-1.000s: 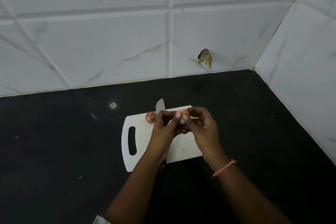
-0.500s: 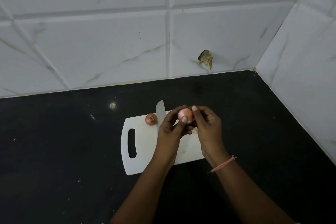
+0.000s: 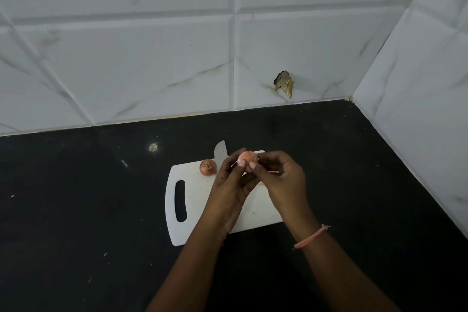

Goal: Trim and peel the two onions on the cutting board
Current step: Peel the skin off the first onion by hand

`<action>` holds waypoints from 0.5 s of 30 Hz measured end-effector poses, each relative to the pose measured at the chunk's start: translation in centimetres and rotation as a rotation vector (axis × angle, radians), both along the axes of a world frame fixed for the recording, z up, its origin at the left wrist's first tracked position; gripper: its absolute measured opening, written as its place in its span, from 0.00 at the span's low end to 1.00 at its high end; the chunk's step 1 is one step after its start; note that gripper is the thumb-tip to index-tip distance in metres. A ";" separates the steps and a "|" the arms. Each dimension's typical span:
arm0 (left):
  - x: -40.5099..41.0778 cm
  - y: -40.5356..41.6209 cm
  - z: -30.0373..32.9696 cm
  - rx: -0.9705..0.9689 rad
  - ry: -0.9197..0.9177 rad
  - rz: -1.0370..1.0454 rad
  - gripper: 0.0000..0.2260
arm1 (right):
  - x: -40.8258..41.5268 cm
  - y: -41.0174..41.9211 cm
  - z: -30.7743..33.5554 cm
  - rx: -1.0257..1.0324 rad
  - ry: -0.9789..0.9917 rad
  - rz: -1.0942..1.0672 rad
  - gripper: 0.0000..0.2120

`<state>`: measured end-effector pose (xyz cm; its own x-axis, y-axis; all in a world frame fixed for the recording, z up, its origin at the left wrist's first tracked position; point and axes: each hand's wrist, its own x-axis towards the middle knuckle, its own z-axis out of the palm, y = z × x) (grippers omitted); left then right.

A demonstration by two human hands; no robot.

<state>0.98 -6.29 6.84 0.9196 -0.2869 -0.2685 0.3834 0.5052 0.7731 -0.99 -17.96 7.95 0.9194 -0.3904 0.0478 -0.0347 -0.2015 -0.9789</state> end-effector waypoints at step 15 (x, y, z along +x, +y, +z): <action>0.1 0.1 -0.2 0.191 -0.002 -0.016 0.16 | -0.3 0.3 0.4 -0.140 -0.133 0.018 0.04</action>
